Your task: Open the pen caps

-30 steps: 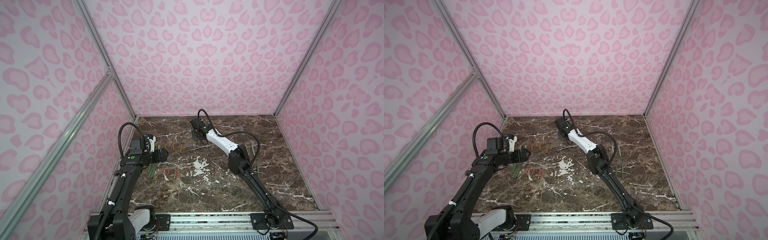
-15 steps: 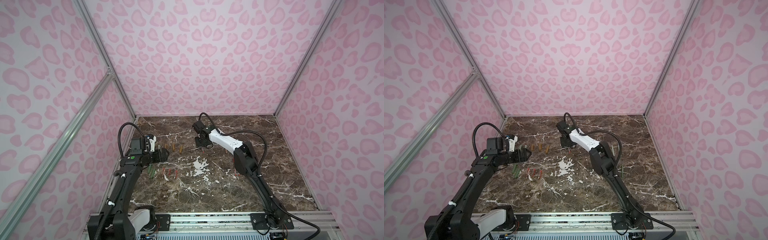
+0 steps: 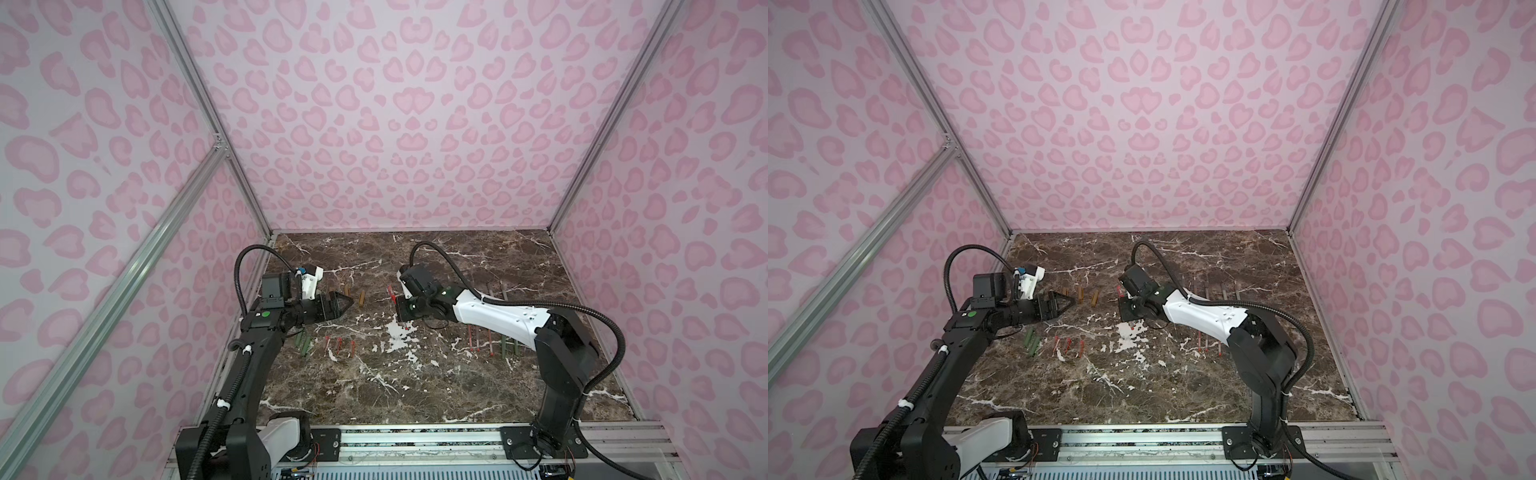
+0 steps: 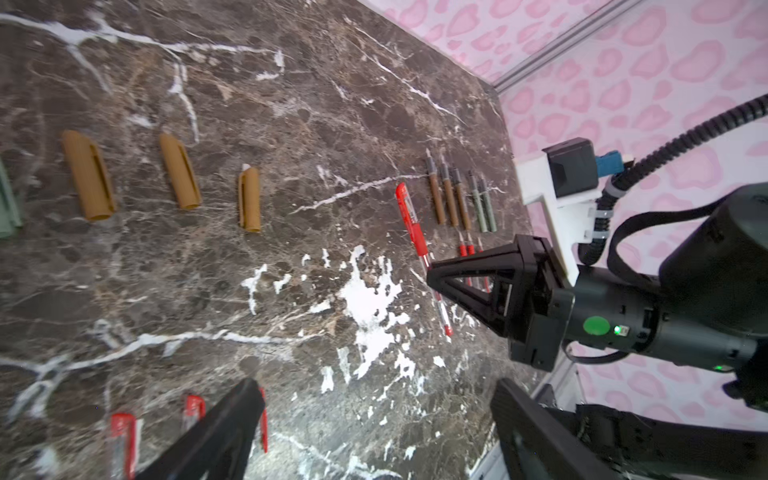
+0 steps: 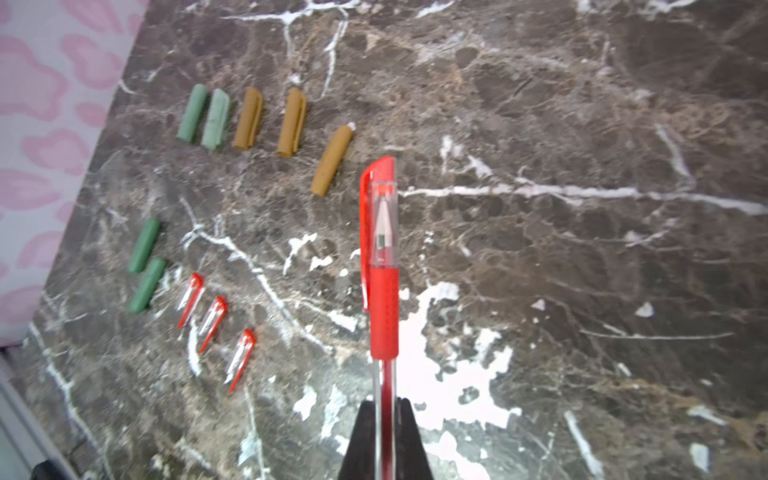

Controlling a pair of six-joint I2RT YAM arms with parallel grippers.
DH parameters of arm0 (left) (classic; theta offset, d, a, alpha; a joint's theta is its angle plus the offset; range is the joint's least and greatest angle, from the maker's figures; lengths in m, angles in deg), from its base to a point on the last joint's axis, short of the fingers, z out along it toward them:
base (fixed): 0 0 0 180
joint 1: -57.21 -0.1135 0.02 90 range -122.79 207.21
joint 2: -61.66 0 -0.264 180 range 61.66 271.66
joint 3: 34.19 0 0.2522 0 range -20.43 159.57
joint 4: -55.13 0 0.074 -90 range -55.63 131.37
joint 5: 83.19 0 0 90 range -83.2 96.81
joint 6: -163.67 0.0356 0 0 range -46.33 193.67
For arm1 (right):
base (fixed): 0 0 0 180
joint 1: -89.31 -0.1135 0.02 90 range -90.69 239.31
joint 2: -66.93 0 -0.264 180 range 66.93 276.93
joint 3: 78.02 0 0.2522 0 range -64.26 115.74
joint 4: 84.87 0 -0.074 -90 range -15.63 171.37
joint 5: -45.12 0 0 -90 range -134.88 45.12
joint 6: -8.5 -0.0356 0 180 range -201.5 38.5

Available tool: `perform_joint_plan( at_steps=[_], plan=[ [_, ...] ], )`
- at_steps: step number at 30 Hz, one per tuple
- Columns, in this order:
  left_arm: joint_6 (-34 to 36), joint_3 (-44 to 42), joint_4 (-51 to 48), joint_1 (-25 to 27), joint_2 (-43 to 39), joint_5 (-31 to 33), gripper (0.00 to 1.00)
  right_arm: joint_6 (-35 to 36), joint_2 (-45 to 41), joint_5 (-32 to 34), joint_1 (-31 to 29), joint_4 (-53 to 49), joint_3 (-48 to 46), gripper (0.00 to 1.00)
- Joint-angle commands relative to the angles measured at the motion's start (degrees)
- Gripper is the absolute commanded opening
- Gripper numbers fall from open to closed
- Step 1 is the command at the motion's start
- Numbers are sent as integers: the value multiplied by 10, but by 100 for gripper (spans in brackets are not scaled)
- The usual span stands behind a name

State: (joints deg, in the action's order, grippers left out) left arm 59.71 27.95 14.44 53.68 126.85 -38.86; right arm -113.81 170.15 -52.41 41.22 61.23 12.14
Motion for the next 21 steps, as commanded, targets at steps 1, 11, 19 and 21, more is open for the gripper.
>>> perform_joint_plan(
  at_steps=[1,11,19,21],
  plan=[
    [-36,-14,49,-1,0,-58,86,-9,-22,-10,-25,81,-17,0],
    [-104,-48,133,0,6,-108,74,2,-48,-39,-94,144,-23,0],
    [-106,-35,128,0,12,-104,62,-9,-47,-60,-110,163,-24,0],
    [-106,-32,127,0,12,-103,59,-11,-47,-62,-113,168,-25,0]
  ],
)
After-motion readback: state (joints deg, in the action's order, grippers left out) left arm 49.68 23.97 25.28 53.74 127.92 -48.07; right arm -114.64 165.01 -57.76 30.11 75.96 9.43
